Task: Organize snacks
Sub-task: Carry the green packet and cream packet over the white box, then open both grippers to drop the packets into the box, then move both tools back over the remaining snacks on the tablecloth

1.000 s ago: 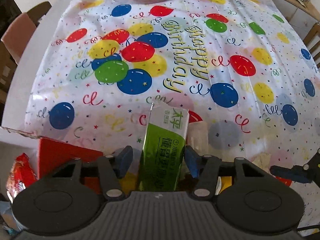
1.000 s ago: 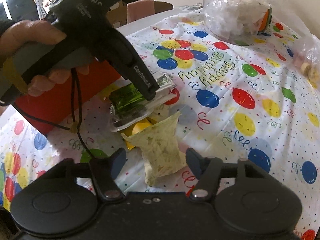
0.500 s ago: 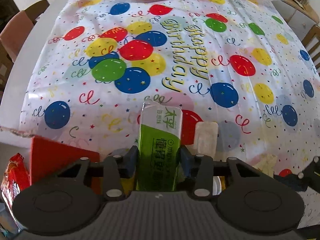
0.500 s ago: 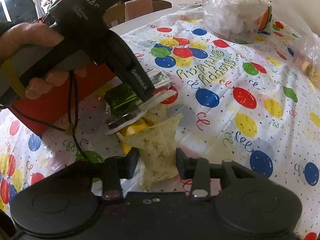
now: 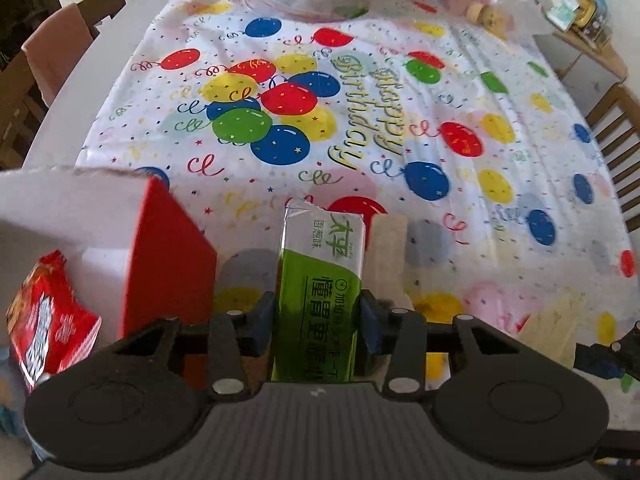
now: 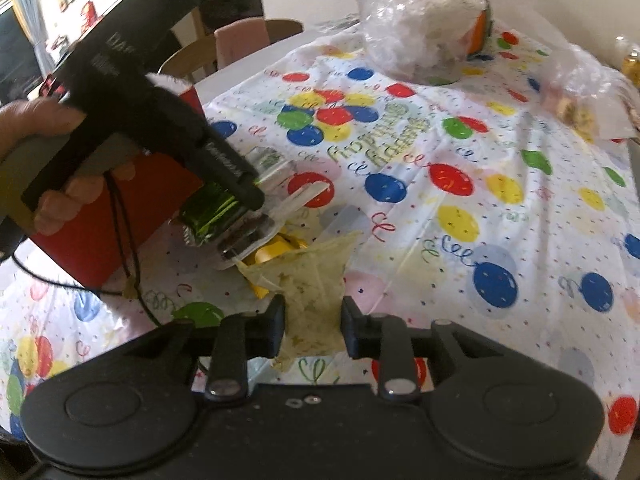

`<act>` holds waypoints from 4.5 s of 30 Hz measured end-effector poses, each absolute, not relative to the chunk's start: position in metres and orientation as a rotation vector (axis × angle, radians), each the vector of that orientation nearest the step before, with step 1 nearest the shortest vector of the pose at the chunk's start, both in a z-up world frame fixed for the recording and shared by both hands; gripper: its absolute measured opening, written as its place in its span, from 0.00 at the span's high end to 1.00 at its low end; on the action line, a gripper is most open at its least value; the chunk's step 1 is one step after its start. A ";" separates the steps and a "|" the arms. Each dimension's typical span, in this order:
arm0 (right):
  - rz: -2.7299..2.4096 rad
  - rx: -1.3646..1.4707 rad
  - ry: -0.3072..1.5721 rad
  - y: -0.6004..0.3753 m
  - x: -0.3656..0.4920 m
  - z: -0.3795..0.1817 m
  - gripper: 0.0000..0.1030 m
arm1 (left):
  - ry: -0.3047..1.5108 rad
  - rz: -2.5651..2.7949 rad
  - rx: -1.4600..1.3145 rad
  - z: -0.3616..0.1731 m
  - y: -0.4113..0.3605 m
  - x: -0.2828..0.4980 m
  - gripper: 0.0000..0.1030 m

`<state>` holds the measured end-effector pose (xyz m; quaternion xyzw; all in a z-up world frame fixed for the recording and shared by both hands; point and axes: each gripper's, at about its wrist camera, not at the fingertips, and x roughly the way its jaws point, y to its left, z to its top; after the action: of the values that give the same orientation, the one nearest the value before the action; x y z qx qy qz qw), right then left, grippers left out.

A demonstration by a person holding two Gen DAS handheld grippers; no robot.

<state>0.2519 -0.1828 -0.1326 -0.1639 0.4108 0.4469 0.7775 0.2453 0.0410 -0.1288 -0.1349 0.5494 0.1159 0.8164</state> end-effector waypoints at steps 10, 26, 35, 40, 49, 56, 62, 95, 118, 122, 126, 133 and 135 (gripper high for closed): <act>0.896 -0.255 0.866 -0.200 0.216 -0.087 0.73 | 1.091 0.202 -0.299 -0.075 0.033 0.190 0.58; 0.907 -0.152 0.838 -0.151 0.160 -0.032 0.73 | 1.025 0.196 -0.310 -0.014 0.085 0.103 0.58; 0.941 -0.133 0.828 -0.087 0.133 -0.021 0.74 | 0.999 0.243 -0.316 -0.004 0.142 0.072 0.58; 0.949 -0.143 0.827 -0.051 0.124 -0.022 0.74 | 1.001 0.271 -0.315 -0.007 0.173 0.061 0.58; 0.930 -0.204 0.868 0.008 0.121 -0.042 0.73 | 1.051 0.357 -0.305 -0.033 0.231 0.054 0.58; 0.919 -0.261 0.920 0.045 0.120 -0.070 0.73 | 1.090 0.381 -0.284 -0.062 0.255 0.061 0.58; 0.928 -0.293 0.964 0.062 0.111 -0.087 0.74 | 1.130 0.347 -0.241 -0.081 0.249 0.069 0.58; 0.952 -0.261 0.969 0.054 0.099 -0.084 0.61 | 1.085 0.313 -0.259 -0.076 0.230 0.041 0.45; 0.900 -0.131 0.823 -0.060 0.113 -0.025 0.20 | 0.882 0.167 -0.216 -0.017 0.127 0.055 0.24; 0.865 -0.120 0.820 -0.089 0.125 -0.026 0.13 | 0.898 0.146 -0.210 -0.023 0.102 0.070 0.22; 0.834 -0.111 0.824 -0.117 0.139 -0.032 0.04 | 0.924 0.130 -0.225 -0.030 0.080 0.087 0.22; 0.811 -0.157 0.830 -0.158 0.161 -0.045 0.01 | 0.952 0.098 -0.224 -0.042 0.042 0.122 0.22; 0.813 -0.178 0.833 -0.168 0.168 -0.049 0.01 | 0.980 0.090 -0.236 -0.049 0.032 0.136 0.22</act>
<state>0.1675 -0.1681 -0.0489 -0.0839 0.3930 0.3834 0.8316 0.1363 0.0323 -0.0485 -0.1131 0.4694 0.0432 0.8747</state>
